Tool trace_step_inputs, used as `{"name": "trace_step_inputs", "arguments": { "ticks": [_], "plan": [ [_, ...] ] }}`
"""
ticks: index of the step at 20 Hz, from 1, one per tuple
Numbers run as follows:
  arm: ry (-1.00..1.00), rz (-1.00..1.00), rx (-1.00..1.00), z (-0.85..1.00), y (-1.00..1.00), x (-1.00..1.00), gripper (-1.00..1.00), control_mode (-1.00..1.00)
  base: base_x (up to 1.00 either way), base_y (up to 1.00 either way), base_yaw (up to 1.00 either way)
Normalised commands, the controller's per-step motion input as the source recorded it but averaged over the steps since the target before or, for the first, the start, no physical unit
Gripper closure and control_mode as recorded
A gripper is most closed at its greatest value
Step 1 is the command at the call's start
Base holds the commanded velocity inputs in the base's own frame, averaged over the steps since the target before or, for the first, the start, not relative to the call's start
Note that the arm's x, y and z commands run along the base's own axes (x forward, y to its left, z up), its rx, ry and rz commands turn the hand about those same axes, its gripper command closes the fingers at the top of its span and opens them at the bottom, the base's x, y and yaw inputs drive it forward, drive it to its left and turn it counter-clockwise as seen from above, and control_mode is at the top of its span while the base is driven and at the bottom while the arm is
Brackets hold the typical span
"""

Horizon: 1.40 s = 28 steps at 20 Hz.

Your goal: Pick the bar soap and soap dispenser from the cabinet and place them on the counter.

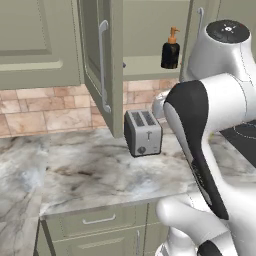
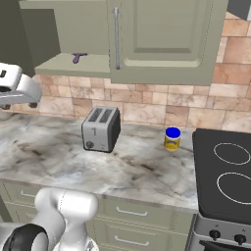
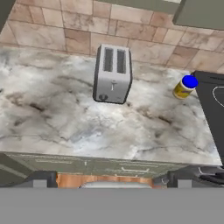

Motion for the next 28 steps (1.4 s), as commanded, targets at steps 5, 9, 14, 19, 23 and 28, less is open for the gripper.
{"name": "trace_step_inputs", "arguments": {
  "ticks": [5,9,14,19,23,28],
  "plan": [
    [-0.08,0.01,-0.22,-0.12,-0.38,0.0,-1.0,-1.0,0.0,0.0,0.0],
    [-0.09,0.0,-0.12,0.1,-0.41,0.0,-1.0,-1.0,0.0,0.0,0.0],
    [-0.04,0.0,-0.05,0.15,-0.37,0.02,-1.0,-1.0,0.0,0.0,0.0],
    [-0.02,0.0,-0.03,0.15,-0.29,0.12,-1.0,-1.0,0.0,0.0,0.0],
    [0.01,0.01,-0.02,0.11,-0.27,0.14,-1.0,-1.0,0.0,0.0,0.0],
    [0.03,-0.06,0.13,-0.03,-0.34,0.32,-1.0,-1.0,0.0,0.0,0.0]
  ]
}}
